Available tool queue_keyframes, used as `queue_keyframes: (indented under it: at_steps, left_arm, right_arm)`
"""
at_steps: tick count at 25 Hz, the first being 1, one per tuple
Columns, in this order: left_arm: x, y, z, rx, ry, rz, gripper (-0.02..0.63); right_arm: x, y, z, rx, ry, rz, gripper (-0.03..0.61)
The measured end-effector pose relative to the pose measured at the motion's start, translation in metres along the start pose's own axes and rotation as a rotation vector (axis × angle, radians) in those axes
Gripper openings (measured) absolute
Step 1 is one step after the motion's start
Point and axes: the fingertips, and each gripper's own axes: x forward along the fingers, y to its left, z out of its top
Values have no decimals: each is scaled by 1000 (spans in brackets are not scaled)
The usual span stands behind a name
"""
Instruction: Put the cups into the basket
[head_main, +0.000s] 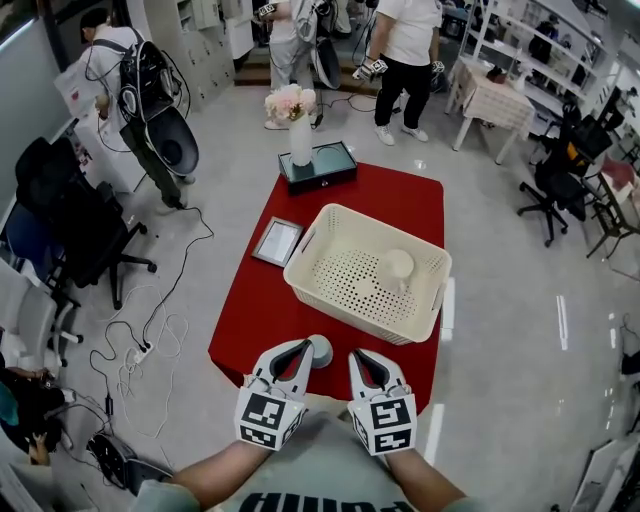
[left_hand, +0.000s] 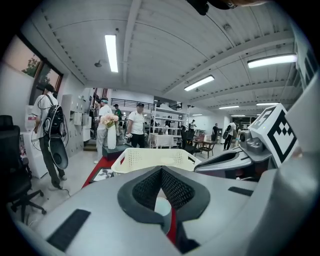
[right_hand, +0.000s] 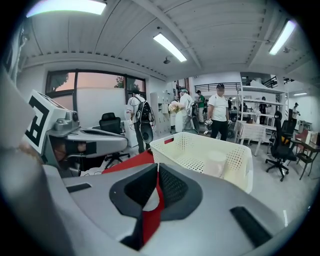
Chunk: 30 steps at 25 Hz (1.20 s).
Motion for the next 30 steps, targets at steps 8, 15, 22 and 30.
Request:
queue_keyframes:
  at_steps: [8, 15, 22, 30]
  left_arm:
    - [-12, 7, -3, -14, 2, 12, 8]
    - [-16, 13, -4, -17, 0, 27, 8]
    - [-16, 14, -4, -16, 0, 27, 8]
    - [-17, 14, -6, -24, -4, 37, 7]
  right_arm:
    - [-1, 11, 0, 2, 0, 4, 23]
    - [3, 15, 1, -1, 3, 12, 23]
    - [4, 16, 1, -5, 9, 12, 23]
    - [4, 16, -1, -7, 12, 16, 23]
